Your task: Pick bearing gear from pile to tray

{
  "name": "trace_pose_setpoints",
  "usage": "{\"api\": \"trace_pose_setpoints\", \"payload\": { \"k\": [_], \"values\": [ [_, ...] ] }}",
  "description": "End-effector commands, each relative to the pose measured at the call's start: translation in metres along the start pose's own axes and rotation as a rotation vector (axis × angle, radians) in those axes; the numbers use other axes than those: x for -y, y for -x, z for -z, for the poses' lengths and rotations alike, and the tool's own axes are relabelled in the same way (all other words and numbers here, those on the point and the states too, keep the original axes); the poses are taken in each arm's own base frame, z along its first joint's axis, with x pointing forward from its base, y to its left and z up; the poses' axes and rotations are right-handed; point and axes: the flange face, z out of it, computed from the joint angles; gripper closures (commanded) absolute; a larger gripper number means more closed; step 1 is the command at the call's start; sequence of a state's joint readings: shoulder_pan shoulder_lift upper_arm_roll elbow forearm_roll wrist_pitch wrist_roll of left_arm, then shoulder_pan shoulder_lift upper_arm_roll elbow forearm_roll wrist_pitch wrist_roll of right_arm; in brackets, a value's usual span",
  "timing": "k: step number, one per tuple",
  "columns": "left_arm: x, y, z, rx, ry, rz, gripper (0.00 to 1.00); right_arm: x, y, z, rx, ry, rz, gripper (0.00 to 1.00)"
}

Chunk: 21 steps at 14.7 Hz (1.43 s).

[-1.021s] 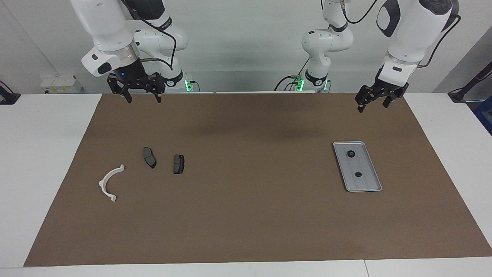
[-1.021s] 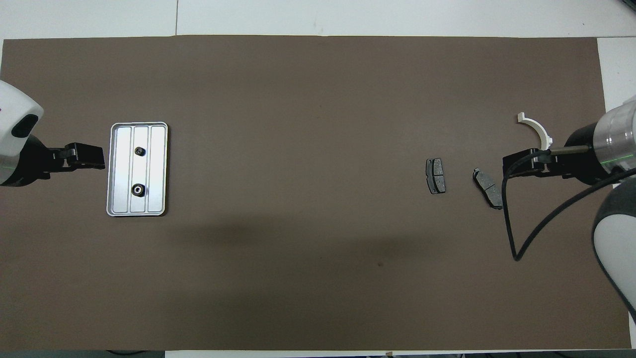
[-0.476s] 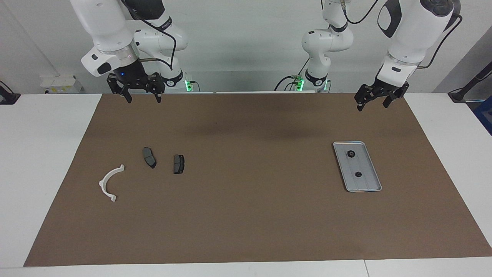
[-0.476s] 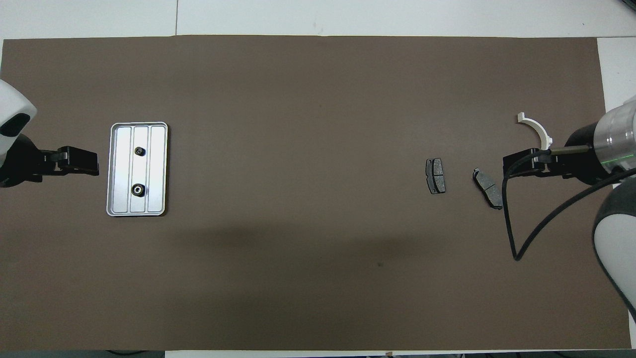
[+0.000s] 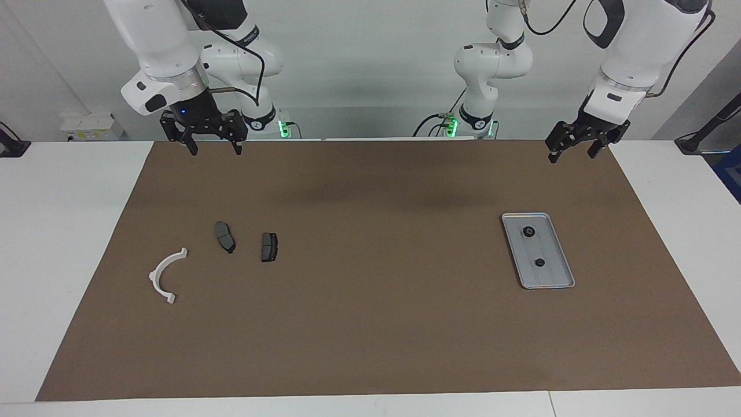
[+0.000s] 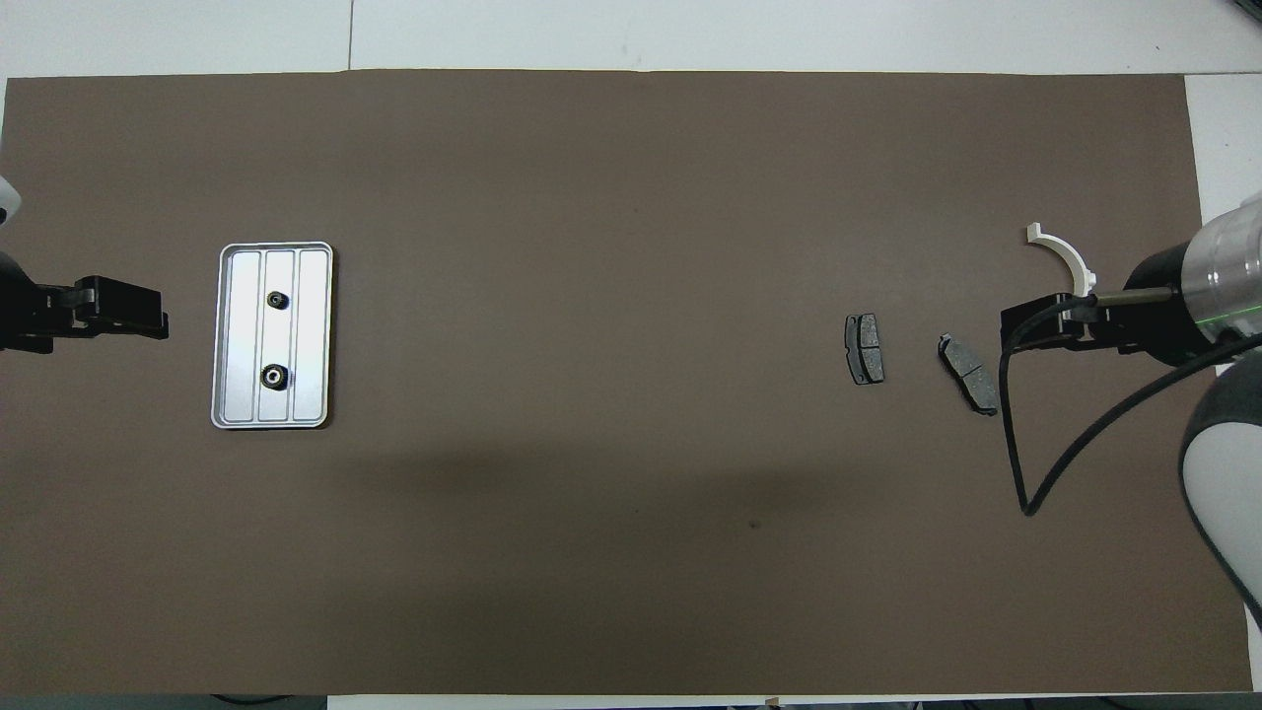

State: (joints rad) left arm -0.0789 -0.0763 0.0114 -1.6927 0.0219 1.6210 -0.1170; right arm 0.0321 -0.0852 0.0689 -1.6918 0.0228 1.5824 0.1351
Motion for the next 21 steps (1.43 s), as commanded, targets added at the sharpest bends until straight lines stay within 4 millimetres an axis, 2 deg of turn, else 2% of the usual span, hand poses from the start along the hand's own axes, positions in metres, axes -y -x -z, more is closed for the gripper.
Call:
{"api": "trace_pose_setpoints", "payload": {
  "k": [1,2,4,9,21],
  "values": [
    [0.001,-0.001,0.009,0.007,0.010,-0.018,0.00,-0.003,0.004,0.005,-0.007,-0.015,-0.020,0.00],
    [0.002,0.001,0.008,0.009,0.009,-0.017,0.00,-0.002,0.004,0.005,-0.007,-0.015,-0.018,0.00],
    [-0.010,0.001,0.011,-0.001,0.010,-0.038,0.00,-0.004,0.004,0.005,-0.007,-0.015,-0.021,0.00],
    [-0.016,0.004,0.009,0.005,0.011,-0.052,0.00,-0.004,0.004,0.005,-0.007,-0.015,-0.021,0.00],
    [-0.015,0.008,0.010,0.034,0.008,-0.052,0.00,-0.004,0.004,0.005,-0.007,-0.015,-0.021,0.00]
  ]
}}
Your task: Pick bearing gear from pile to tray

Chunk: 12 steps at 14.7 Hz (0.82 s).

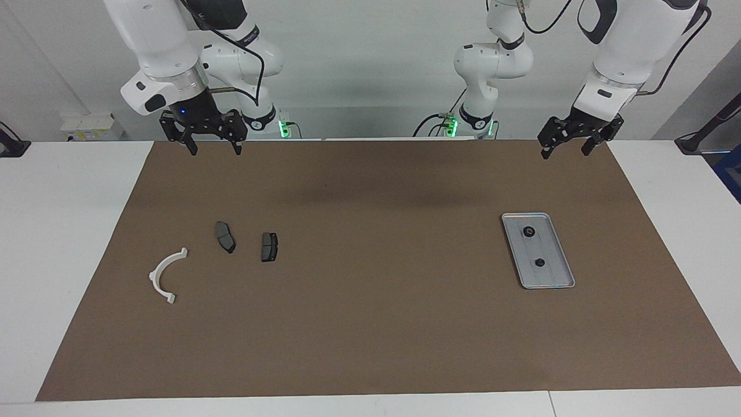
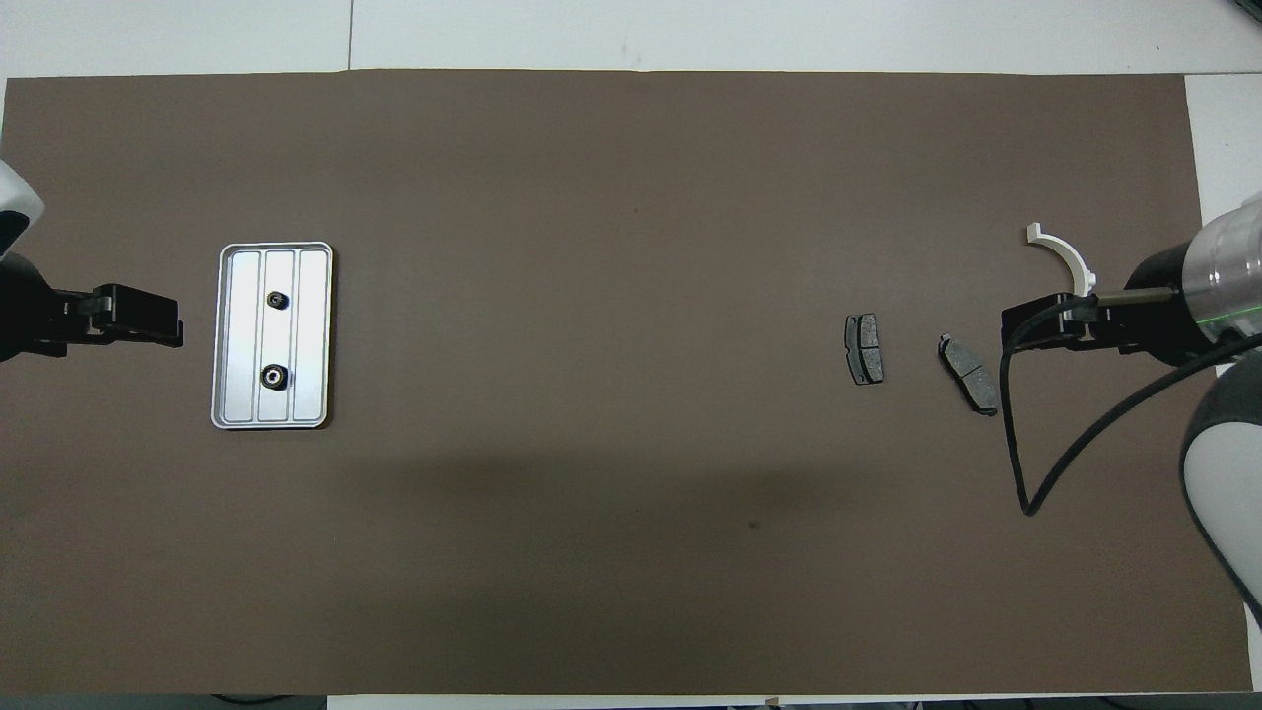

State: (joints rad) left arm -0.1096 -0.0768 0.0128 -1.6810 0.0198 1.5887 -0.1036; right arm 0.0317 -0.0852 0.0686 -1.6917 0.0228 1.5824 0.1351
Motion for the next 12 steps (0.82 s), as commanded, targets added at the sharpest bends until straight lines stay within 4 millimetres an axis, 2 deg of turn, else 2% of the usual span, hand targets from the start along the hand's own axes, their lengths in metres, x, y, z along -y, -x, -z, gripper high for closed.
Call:
{"api": "trace_pose_setpoints", "payload": {
  "k": [1,9,12],
  "values": [
    [0.0001,0.0022,0.0060,0.016,0.008,-0.010,0.00,-0.0035,0.0039,0.0046,-0.007,-0.015,-0.021,0.00],
    [-0.0001,0.0018,0.0049,0.015,0.009,-0.013,0.00,-0.0037,0.0039,0.0046,-0.007,-0.014,-0.021,0.00],
    [-0.0056,0.0018,0.0063,0.013,0.060,-0.014,0.00,-0.0035,0.0039,0.0046,-0.007,-0.015,-0.021,0.00]
  ]
}}
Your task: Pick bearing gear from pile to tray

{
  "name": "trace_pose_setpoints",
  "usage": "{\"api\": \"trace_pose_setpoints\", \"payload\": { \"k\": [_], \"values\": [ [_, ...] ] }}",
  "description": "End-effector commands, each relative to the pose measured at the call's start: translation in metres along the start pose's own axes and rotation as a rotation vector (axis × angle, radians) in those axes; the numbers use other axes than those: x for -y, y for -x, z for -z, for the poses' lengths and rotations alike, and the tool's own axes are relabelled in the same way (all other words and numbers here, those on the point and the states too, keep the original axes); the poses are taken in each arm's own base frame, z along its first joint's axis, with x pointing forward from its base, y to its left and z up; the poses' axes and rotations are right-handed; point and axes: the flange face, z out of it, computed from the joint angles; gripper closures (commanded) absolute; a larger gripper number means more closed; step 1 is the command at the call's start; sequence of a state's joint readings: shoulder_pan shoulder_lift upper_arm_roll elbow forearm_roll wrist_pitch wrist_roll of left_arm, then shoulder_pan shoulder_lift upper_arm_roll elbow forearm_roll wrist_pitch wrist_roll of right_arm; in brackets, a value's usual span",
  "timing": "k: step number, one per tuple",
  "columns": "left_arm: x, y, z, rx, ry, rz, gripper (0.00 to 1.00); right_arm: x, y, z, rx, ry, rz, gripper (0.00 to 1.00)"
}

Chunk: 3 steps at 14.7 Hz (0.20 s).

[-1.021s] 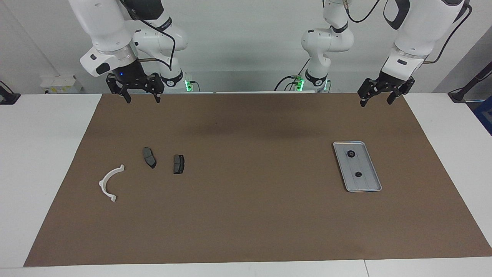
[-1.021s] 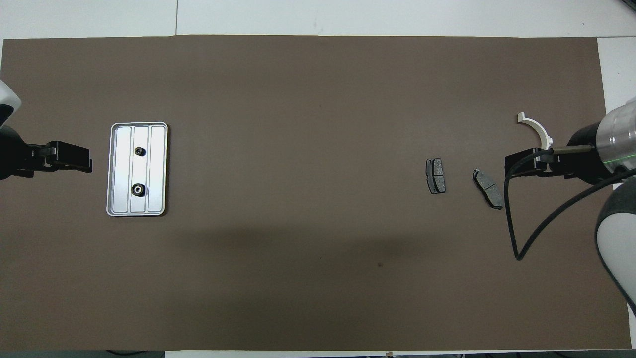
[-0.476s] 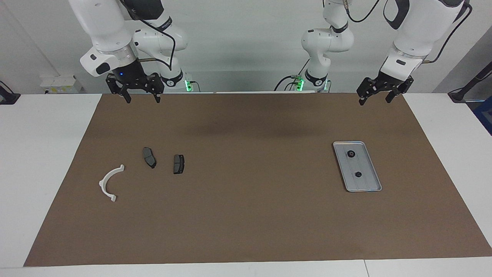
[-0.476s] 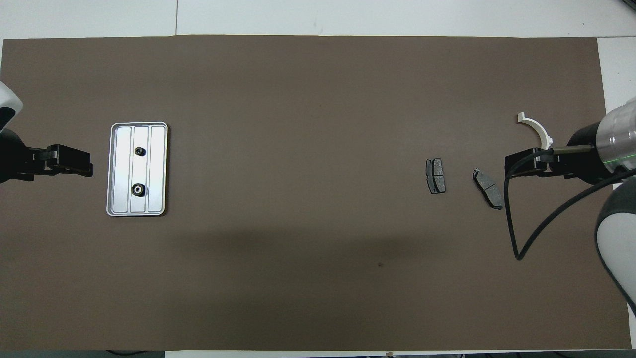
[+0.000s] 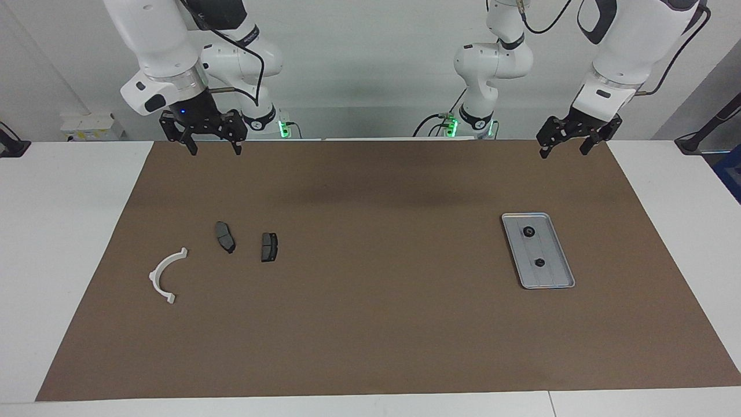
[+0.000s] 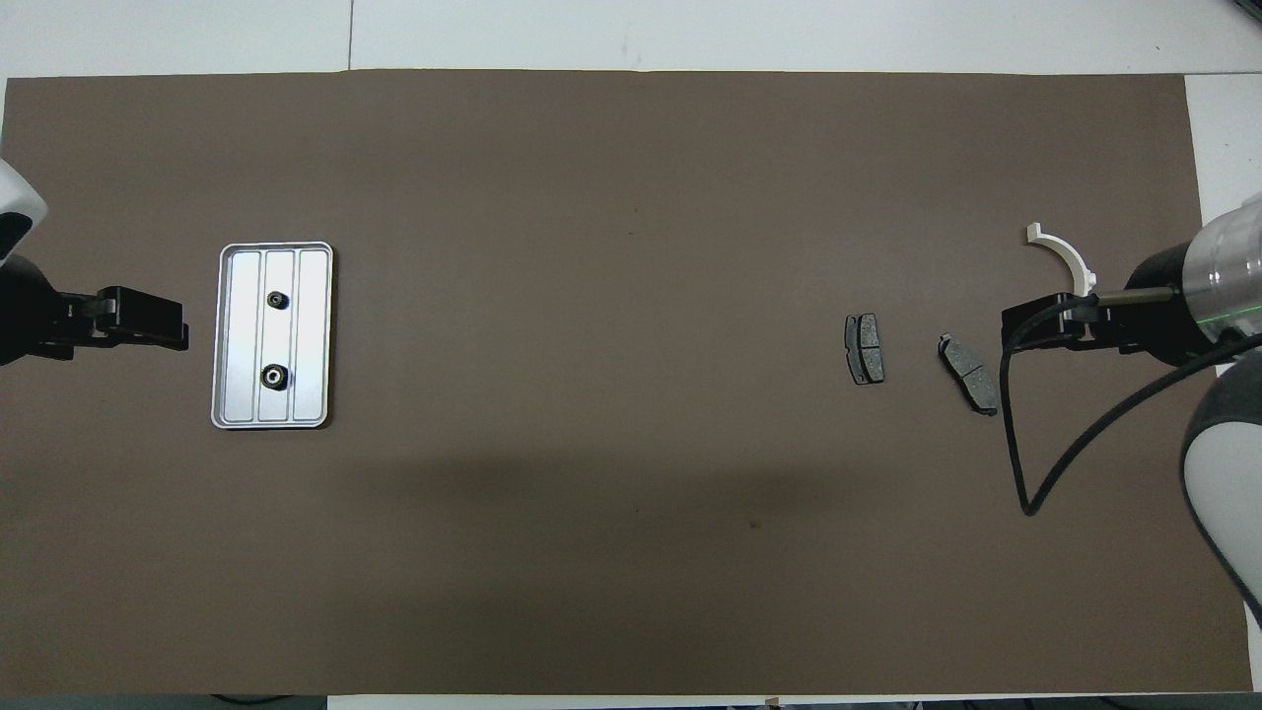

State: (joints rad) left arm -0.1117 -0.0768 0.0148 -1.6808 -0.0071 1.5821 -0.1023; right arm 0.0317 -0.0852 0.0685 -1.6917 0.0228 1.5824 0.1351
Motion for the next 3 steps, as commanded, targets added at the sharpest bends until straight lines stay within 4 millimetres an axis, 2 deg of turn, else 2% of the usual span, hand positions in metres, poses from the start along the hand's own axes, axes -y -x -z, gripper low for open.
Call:
{"api": "trace_pose_setpoints", "payload": {
  "k": [1,3],
  "values": [
    [-0.0031,0.0007,0.0068,0.003,0.036,-0.013,0.00,-0.0035,0.0039,0.0046,-0.007,-0.015,-0.021,0.00],
    [-0.0032,0.0012,0.0069,0.003,0.037,-0.013,0.00,-0.0035,0.0039,0.0053,-0.008,-0.015,-0.020,0.00]
  ]
}}
